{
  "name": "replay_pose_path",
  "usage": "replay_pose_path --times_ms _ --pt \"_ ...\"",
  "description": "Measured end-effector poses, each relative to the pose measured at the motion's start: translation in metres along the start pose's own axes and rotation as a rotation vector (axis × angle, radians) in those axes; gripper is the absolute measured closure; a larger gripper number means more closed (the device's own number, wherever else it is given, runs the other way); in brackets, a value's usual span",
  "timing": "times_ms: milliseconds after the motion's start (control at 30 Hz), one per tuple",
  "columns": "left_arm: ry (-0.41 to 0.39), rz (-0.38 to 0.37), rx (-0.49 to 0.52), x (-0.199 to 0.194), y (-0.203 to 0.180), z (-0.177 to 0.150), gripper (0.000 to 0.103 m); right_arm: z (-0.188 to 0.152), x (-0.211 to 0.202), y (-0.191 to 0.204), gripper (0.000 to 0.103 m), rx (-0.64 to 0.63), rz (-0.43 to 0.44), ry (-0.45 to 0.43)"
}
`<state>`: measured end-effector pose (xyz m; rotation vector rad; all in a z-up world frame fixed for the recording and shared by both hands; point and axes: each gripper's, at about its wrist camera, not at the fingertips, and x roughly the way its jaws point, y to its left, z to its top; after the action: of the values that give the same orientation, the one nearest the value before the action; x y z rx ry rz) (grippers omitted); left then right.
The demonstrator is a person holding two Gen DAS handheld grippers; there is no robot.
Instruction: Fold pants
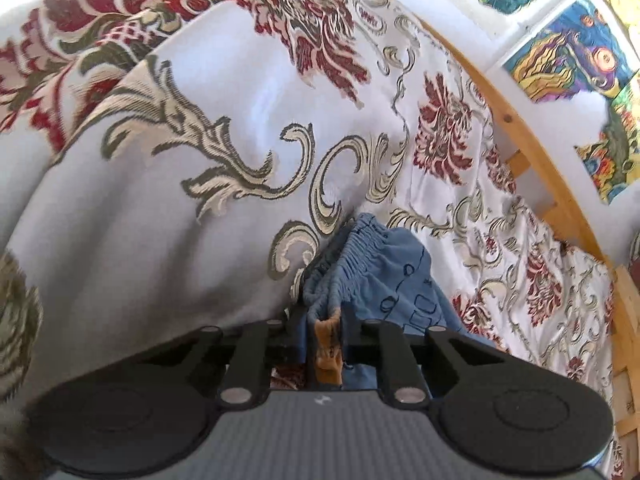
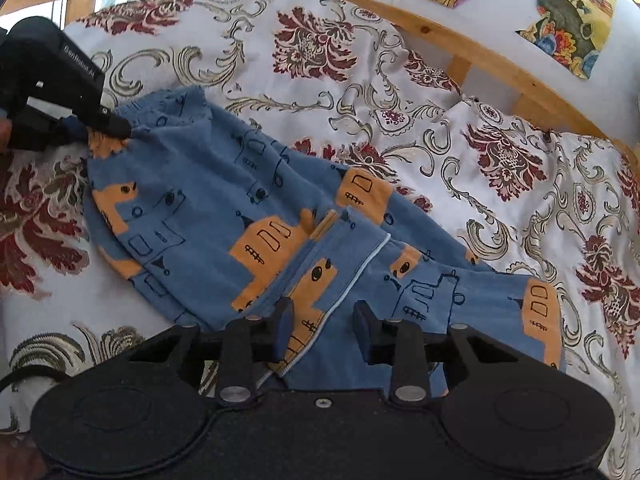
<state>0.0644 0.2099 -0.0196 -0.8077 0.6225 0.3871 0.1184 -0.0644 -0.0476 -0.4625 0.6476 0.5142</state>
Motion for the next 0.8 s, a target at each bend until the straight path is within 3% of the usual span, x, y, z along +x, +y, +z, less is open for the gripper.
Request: replay_pose_path --times_ms 233,367,500,633,733,800 --pt "-0.058 -0.012 0.127 -0.018 -0.018 -0.004 0.089 -0.004 0.000 -0.007 0.064 0.051 0.021 -0.026" --pt "-0.104 -0.049 0.249 -0.038 -0.042 -0.005 0.089 -0.008 -0.004 -0.008 0.064 0.061 0.022 -0.056" --pt "-0.149 -0.096 0.388 -0.056 -0.074 -0.010 0.089 -0.011 -0.018 -0.026 0.057 0.160 0.077 -0.108" --pt "-0.169 -0.153 0.531 -0.071 -0.110 -0.021 0.089 -0.018 -0.031 -0.058 0.057 0.247 0.128 -0.126" --pt "-0.170 -0.202 0.652 -0.081 -0.139 -0.037 0.089 -0.020 -0.042 -0.107 0.056 0.398 0.161 -0.128" --pt "-0.167 -0.231 0.730 -0.085 -0.159 -0.051 0.089 -0.023 -0.046 -0.146 0.056 0.538 0.232 -0.120"
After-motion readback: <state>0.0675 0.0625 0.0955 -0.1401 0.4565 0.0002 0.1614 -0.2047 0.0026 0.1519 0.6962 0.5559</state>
